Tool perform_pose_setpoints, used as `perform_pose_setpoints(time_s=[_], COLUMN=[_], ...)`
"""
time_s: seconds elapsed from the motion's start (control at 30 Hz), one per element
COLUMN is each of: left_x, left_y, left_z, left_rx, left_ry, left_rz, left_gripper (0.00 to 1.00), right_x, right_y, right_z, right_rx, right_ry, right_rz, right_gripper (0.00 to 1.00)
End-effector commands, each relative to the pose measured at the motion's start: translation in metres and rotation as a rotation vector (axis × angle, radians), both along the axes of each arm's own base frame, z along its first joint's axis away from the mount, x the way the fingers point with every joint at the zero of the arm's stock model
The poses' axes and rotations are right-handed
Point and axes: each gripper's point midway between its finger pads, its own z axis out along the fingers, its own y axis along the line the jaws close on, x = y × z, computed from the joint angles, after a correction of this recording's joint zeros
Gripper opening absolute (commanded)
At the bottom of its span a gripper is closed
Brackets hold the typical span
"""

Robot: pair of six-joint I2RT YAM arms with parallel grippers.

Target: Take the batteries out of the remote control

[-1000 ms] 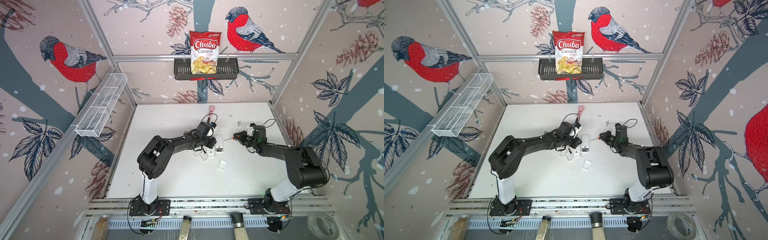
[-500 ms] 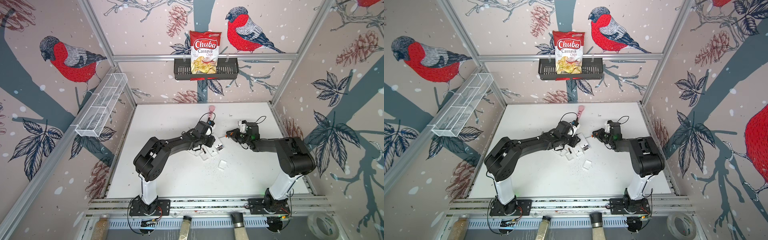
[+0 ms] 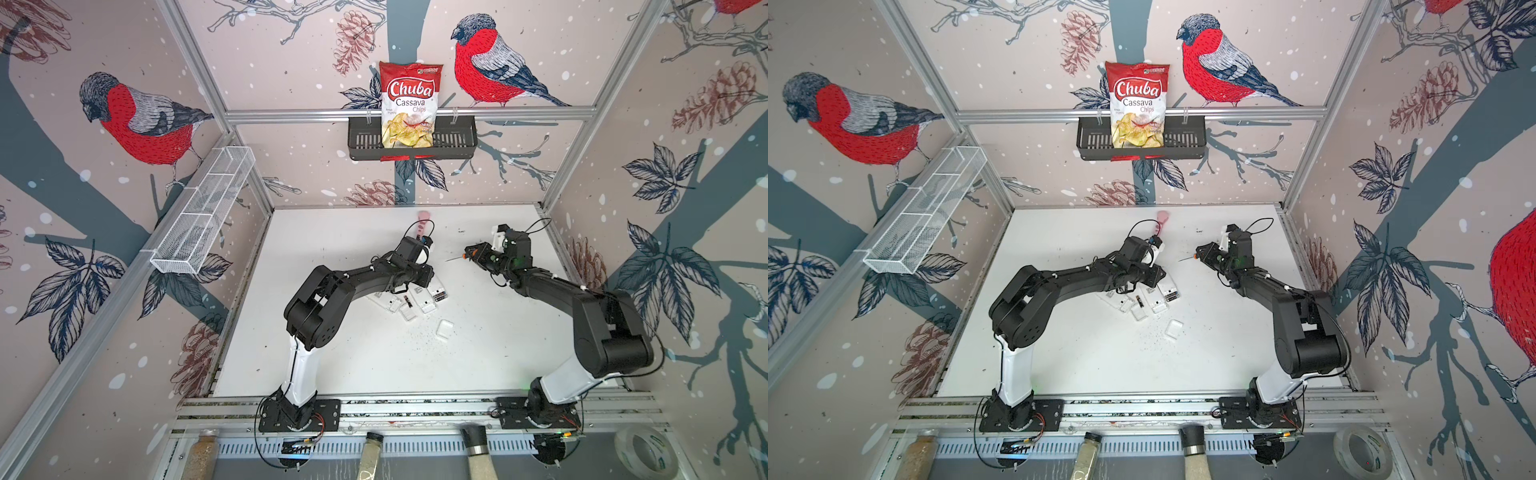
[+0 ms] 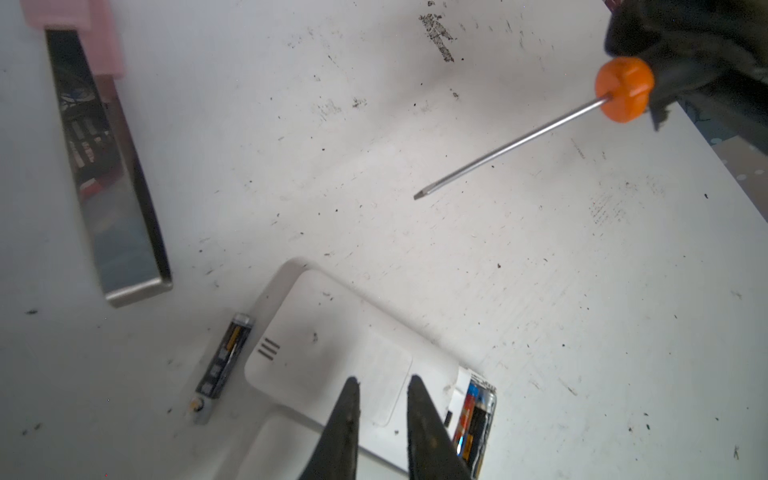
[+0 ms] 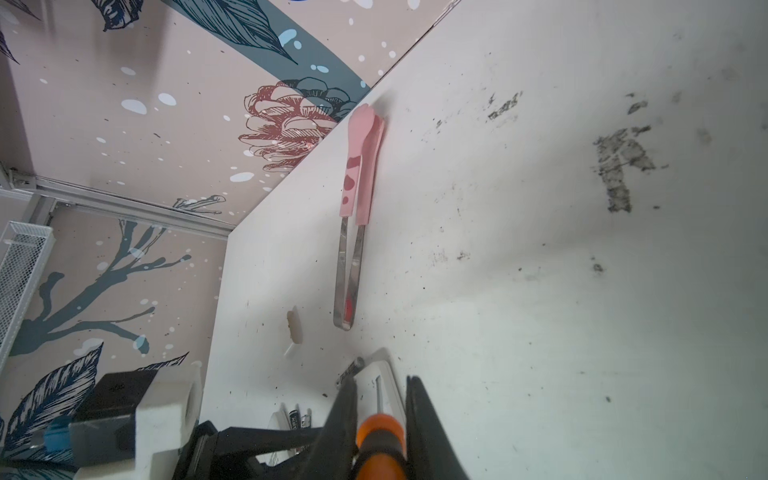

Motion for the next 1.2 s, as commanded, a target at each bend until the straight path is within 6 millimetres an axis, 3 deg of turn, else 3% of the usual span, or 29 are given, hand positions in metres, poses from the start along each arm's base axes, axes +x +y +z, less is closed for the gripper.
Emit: perform_pose_setpoints(time_s=[0.0,0.33,0.5,0.83,1.17], left_x=[0.002,0.001,0.001,-0.006,-0.008], left_y=[-0.004,-0.001,0.003,0.011,0.011], left_z=[-0.001,-0.025,-0.038,-0.053,-0.057], left_rx=[0.001,0.031,0.061,0.08,0.074], left_ry=[-0.005,0.02,0.031,0.056,0.065], left_rz=[-0.025,-0.032,-0.026,-0.018,-0.017], left_gripper=[0.22,0.21,0.2,0.19,0.19], right_x=[-0.015,-0.087,-0.107,-0.112,-0.109], right_y=[-0.006,-0.014,-0.011,0.012,0.019], right_z=[-0.003,-0.016,-0.013,-0.017,-0.03], right_rx=[-0.04,-0.047,-0.02,0.001,0.006], right_ry=[0.007,0.002,-0.035,-0.04,-0.016], right_rz=[-0.003,-0.008,-0.014,0.019,0.031], right_gripper=[0.0,0.0,0.0,0.0,0.0])
